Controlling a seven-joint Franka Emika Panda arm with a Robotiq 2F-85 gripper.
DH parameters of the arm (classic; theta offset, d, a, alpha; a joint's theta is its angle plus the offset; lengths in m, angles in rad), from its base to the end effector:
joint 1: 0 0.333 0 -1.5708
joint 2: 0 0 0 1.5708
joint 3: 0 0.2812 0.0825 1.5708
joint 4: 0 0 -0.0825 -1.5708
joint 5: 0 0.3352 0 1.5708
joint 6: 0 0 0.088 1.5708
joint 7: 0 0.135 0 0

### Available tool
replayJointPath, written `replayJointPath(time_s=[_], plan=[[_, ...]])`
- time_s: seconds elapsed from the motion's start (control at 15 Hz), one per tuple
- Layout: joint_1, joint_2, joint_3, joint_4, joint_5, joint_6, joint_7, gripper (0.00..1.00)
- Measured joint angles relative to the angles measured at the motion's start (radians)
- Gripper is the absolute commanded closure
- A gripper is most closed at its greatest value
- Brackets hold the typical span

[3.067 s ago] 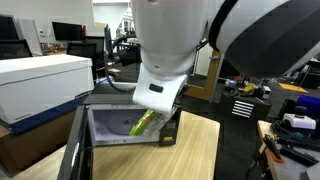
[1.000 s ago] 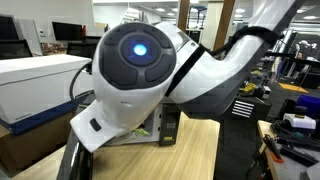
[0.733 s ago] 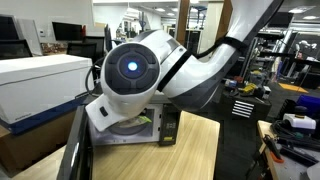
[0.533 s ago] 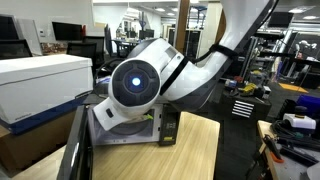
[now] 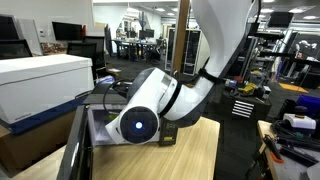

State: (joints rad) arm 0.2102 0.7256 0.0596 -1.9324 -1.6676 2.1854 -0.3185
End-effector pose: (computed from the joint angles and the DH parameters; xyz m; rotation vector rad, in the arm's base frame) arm 0.5469 0.0907 0.0986 1.1704 1.7742 -0.3946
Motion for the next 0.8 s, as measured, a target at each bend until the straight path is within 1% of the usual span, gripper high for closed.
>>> replayJointPath(time_s=[0.33, 0.4, 0.47, 0.8], plan=[[0.0, 0.082, 0.002, 0.058, 0.0, -0.047, 0.0, 0.98], [0.0, 0.098, 0.002, 0.07, 0.0, -0.055, 0.0, 0.72], [0.001, 0.108, 0.002, 0.079, 0.0, -0.06, 0.0, 0.7], [0.001, 0.124, 0.01, 0.092, 0.0, -0.065, 0.0, 0.38]])
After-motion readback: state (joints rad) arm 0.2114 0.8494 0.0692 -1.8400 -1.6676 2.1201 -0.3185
